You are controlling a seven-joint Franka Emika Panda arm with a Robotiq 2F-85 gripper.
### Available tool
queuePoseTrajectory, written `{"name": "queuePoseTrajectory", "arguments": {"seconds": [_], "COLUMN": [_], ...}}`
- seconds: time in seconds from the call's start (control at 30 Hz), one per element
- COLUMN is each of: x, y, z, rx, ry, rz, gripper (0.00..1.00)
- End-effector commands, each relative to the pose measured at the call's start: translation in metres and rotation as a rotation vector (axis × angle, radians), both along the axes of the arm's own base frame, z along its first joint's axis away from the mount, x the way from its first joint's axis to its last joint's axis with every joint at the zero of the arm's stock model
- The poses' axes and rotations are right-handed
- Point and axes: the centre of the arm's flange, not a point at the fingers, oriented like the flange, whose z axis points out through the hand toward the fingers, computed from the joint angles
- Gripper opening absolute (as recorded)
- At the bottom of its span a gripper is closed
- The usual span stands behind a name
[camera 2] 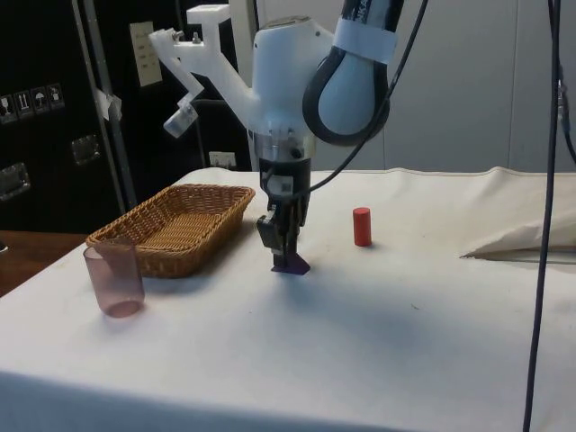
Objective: Pick up the triangular block and place it into the basket.
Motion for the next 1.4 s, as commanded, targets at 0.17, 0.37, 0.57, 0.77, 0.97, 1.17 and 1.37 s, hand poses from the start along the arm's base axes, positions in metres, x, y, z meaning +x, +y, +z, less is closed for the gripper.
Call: {"name": "queuePoseTrajectory", "arguments": {"seconds": [0.17,0.37,0.57,0.77,0.97,1.17,1.37], "x": [0.001,0.006,0.01,0.017,0.027,0.044,0.063], "y": [0.0,-0.002,-0.005,-0.007,-0.012,-0.017,-0.025], "z": [0.011,0.032,0.053,0.075,0.095,0.113,0.132], "rx": [0.009,0.011,0.009,0.015,0.016,0.014,0.01], "ry": [-0.008,-0.016,-0.026,-0.028,-0.034,-0.044,-0.052], "rz": [0.001,-0.002,-0.005,-0.005,-0.009,-0.013,-0.017], "gripper": [0.33,0.33,0.33,0.33,0.33,0.33,0.33]}}
